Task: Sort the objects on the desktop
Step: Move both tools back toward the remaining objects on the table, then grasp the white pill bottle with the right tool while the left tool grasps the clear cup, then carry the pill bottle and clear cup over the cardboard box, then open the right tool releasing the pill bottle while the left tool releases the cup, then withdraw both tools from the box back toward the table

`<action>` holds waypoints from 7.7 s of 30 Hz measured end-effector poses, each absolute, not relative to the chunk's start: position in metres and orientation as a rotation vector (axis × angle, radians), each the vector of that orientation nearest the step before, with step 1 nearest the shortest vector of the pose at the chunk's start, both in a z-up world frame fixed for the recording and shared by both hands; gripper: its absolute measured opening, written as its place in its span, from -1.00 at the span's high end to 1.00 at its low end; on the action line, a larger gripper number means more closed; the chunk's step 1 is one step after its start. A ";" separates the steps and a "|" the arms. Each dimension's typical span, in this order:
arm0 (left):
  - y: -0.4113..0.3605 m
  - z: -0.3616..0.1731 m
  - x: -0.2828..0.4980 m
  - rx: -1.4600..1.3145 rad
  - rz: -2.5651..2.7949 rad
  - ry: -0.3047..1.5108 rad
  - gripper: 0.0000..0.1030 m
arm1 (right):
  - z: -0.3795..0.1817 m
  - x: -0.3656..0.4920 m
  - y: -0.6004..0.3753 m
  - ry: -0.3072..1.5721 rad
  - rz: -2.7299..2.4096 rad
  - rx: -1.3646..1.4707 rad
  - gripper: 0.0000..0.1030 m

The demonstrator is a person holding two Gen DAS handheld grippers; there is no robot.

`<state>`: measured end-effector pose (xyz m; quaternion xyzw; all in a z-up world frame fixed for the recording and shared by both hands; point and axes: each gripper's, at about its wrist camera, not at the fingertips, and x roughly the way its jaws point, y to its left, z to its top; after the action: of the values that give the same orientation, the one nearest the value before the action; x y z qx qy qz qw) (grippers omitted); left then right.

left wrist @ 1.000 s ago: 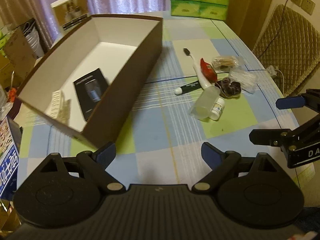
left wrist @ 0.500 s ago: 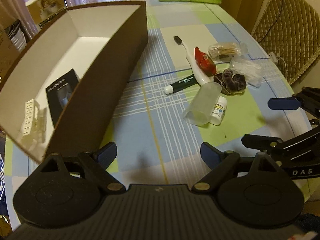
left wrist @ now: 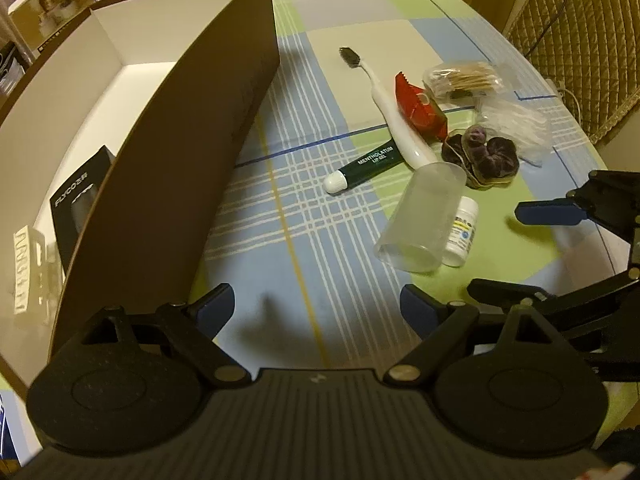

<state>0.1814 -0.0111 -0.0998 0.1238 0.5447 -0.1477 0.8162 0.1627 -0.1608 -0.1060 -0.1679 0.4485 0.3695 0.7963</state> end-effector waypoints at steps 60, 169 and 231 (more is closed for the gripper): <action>-0.039 -0.136 0.192 0.329 -0.493 1.194 0.08 | -0.110 0.175 -0.216 1.054 0.591 -0.326 0.14; 0.191 -0.039 0.249 0.117 -0.107 1.090 -0.76 | -0.042 0.216 0.082 0.887 1.187 -0.781 -0.96; 0.058 0.002 0.081 0.140 -0.150 0.993 -0.86 | 0.007 0.096 -0.163 0.877 1.027 -0.370 -0.96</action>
<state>0.0815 0.0584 0.0022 0.0668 0.4756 -0.0717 0.8742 0.0961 -0.1633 0.0070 -0.1703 0.4035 0.4726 0.7647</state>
